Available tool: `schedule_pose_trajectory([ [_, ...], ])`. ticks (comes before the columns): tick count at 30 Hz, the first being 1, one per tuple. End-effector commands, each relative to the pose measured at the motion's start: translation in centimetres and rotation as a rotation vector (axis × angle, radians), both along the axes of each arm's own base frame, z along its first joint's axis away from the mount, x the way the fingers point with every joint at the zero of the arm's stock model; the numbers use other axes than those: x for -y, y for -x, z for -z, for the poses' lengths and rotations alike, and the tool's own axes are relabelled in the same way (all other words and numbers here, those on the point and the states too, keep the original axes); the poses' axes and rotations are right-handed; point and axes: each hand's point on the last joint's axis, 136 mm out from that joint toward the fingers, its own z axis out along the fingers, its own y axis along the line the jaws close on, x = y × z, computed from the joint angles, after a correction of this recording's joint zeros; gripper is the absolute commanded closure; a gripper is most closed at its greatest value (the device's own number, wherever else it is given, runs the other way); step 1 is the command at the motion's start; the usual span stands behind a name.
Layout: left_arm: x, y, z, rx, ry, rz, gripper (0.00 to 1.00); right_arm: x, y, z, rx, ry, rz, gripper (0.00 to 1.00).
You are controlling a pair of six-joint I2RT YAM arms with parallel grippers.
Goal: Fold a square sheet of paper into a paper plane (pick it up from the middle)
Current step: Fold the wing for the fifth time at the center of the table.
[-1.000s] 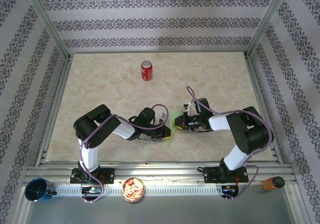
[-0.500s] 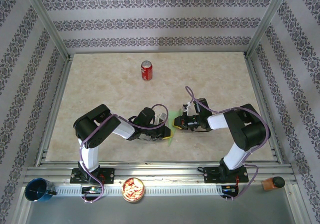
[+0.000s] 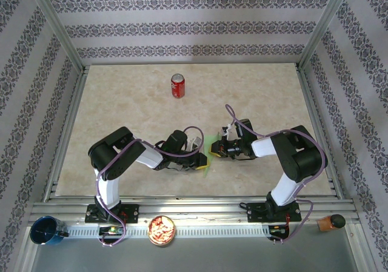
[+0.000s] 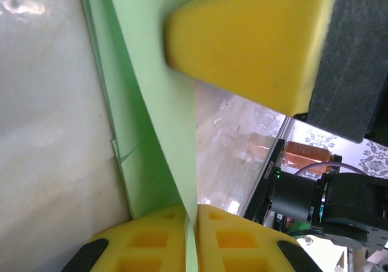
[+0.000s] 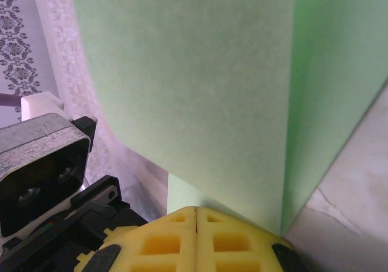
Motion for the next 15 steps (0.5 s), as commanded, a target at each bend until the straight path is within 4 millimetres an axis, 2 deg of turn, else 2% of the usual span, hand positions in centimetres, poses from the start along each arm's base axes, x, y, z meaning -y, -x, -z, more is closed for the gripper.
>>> schedule_pose_trajectory([
  [1,-1.5,1.3,1.1,-0.059,-0.033,0.015,0.88,1.1,-0.1,2.6,-0.036,0.104,0.053,0.96],
  [4,-1.4,1.6,0.7,-0.061,-0.024,0.026,0.93,1.1,-0.1,2.6,-0.038,0.105,0.054,0.96],
  [12,-1.2,2.4,0.7,-0.066,-0.040,0.068,0.99,1.2,0.1,2.8,-0.050,0.113,0.055,0.97],
  [15,-1.1,2.7,0.6,-0.072,-0.042,0.085,0.94,1.3,0.1,3.0,-0.055,0.123,0.058,0.97],
])
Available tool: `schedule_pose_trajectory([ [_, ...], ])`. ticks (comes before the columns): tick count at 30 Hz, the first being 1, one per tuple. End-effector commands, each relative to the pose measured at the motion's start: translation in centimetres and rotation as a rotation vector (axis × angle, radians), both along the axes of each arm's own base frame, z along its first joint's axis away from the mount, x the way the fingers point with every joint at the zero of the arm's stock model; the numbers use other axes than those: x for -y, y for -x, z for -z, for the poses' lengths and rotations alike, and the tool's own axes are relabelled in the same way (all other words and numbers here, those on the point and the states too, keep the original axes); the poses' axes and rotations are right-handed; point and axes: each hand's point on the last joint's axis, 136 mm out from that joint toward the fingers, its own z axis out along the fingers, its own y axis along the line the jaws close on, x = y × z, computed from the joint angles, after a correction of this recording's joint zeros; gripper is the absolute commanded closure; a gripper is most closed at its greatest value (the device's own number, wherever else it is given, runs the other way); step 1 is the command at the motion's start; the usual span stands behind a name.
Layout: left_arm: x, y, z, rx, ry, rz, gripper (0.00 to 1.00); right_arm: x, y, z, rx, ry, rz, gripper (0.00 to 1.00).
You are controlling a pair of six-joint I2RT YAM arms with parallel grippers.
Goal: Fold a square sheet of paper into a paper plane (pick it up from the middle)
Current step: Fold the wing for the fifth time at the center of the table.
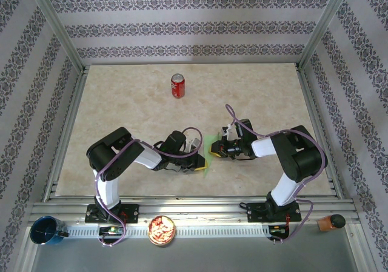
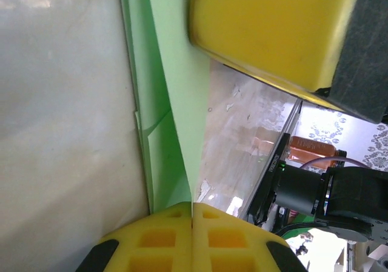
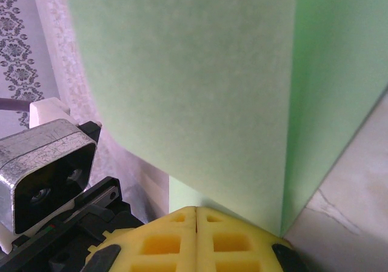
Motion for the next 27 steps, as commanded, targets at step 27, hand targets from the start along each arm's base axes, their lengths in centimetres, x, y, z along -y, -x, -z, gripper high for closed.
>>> schedule_pose_trajectory([
  [27,-1.2,4.8,1.5,-0.065,-0.158,0.192,0.98,1.7,0.5,3.5,-0.073,0.144,0.069,0.97],
])
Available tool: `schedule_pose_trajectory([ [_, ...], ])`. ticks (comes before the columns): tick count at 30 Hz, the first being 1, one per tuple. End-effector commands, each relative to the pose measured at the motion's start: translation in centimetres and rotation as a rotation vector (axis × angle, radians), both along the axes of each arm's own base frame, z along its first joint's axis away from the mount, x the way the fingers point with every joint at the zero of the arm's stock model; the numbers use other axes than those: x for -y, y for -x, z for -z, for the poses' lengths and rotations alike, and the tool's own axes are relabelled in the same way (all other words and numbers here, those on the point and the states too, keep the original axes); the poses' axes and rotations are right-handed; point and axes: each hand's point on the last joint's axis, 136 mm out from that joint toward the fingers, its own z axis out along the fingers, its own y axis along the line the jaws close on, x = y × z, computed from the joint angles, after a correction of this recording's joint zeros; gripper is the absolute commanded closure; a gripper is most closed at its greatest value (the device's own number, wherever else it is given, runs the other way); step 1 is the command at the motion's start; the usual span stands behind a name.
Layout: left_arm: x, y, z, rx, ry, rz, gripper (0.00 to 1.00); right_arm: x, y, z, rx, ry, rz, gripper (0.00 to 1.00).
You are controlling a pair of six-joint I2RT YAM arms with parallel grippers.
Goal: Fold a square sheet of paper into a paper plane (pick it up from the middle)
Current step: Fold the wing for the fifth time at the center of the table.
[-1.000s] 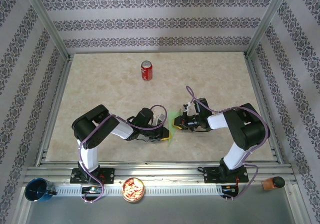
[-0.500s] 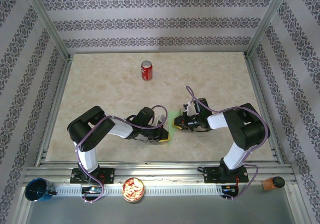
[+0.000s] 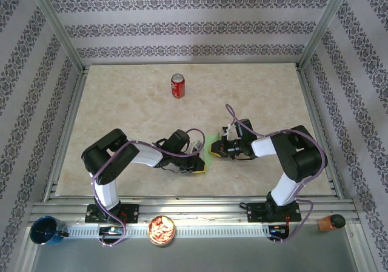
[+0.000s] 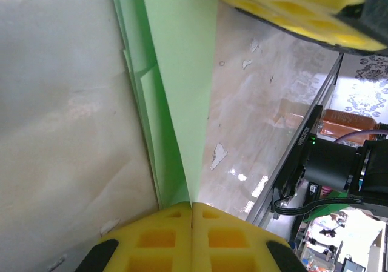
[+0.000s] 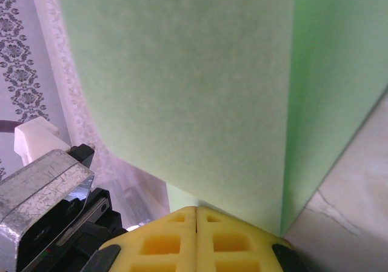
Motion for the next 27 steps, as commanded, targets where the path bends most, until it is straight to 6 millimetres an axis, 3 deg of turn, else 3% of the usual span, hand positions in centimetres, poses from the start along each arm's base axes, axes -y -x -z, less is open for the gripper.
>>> schedule_pose_trajectory([
  [1,-0.9,3.0,1.6,-0.084,-0.071,0.075,0.98,1.7,0.4,3.4,-0.065,0.142,0.067,0.97],
  [17,-1.6,3.4,2.0,-0.066,-0.133,0.089,0.87,1.7,0.4,3.4,-0.067,0.143,0.067,0.97],
  [27,-2.3,3.6,2.6,-0.059,-0.196,0.100,0.96,1.7,0.6,3.4,-0.068,0.146,0.069,0.97],
])
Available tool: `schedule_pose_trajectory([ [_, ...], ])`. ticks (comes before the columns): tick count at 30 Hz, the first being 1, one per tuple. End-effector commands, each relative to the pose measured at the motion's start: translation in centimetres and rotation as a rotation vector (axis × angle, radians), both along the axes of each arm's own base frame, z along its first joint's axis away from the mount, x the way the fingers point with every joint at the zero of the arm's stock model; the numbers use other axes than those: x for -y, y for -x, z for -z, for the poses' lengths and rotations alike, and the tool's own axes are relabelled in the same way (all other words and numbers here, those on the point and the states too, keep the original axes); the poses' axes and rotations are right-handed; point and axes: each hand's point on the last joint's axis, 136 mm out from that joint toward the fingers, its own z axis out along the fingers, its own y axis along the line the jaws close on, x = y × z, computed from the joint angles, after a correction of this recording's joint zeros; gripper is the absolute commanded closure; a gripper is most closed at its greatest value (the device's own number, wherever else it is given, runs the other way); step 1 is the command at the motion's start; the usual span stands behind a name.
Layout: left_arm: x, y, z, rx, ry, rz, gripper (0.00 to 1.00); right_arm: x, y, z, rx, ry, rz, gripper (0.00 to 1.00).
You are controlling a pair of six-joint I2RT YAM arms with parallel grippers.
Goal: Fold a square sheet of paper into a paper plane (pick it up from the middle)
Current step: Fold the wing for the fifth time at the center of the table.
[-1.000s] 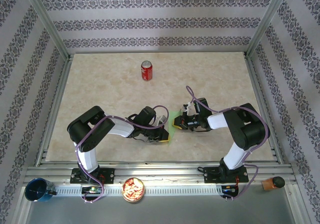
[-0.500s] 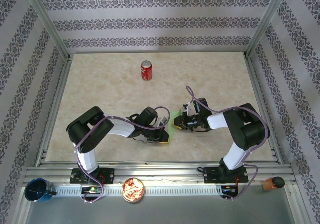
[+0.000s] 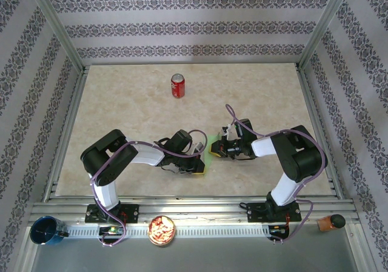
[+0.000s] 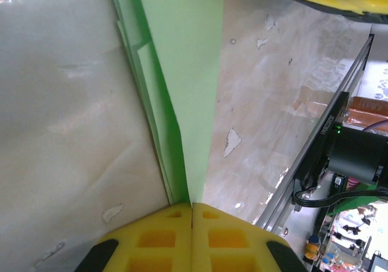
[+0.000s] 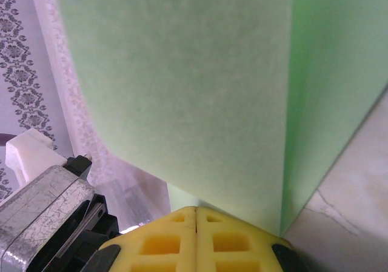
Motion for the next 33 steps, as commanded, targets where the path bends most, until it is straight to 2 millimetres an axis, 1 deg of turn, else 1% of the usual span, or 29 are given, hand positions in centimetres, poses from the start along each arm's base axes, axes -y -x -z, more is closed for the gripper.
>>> schedule_pose_trajectory([
  [1,-2.1,3.1,2.3,-0.090,-0.132,0.046,0.96,1.7,0.6,3.4,-0.067,0.143,0.068,0.97],
  [7,-2.4,3.5,2.4,-0.083,-0.145,0.056,0.97,1.8,0.6,3.4,-0.068,0.148,0.069,0.97],
  [8,-2.5,3.4,2.2,-0.072,-0.143,0.052,0.96,1.8,0.6,3.5,-0.068,0.148,0.070,0.97],
  [10,-2.7,3.1,1.7,-0.035,-0.133,0.028,0.88,1.8,0.6,3.5,-0.069,0.151,0.070,0.97],
  [12,-2.5,2.7,0.6,-0.005,-0.098,0.003,0.82,1.9,0.7,3.6,-0.071,0.155,0.063,0.97],
  [15,-1.9,2.0,-1.3,0.038,-0.043,-0.025,0.81,1.8,0.6,3.6,-0.074,0.156,0.060,0.97],
  [18,-1.3,0.7,-4.5,0.116,0.022,-0.061,0.79,1.7,0.6,3.6,-0.076,0.153,0.058,0.97],
  [21,-0.1,-0.4,-7.2,0.171,0.078,-0.061,0.82,1.8,0.6,3.6,-0.075,0.157,0.060,0.97],
  [23,1.2,-0.9,-8.0,0.162,0.105,-0.038,0.84,1.8,0.7,3.6,-0.079,0.158,0.063,0.97],
  [25,2.2,-1.4,-7.7,0.132,0.110,-0.030,0.89,1.8,0.7,3.6,-0.079,0.158,0.063,0.97],
  [29,3.3,-1.9,-5.6,0.067,0.088,-0.030,0.95,1.8,0.7,3.6,-0.080,0.158,0.064,0.97],
  [33,4.0,-2.1,-4.3,0.045,0.077,-0.023,0.97,1.8,0.7,3.5,-0.078,0.159,0.064,0.97],
])
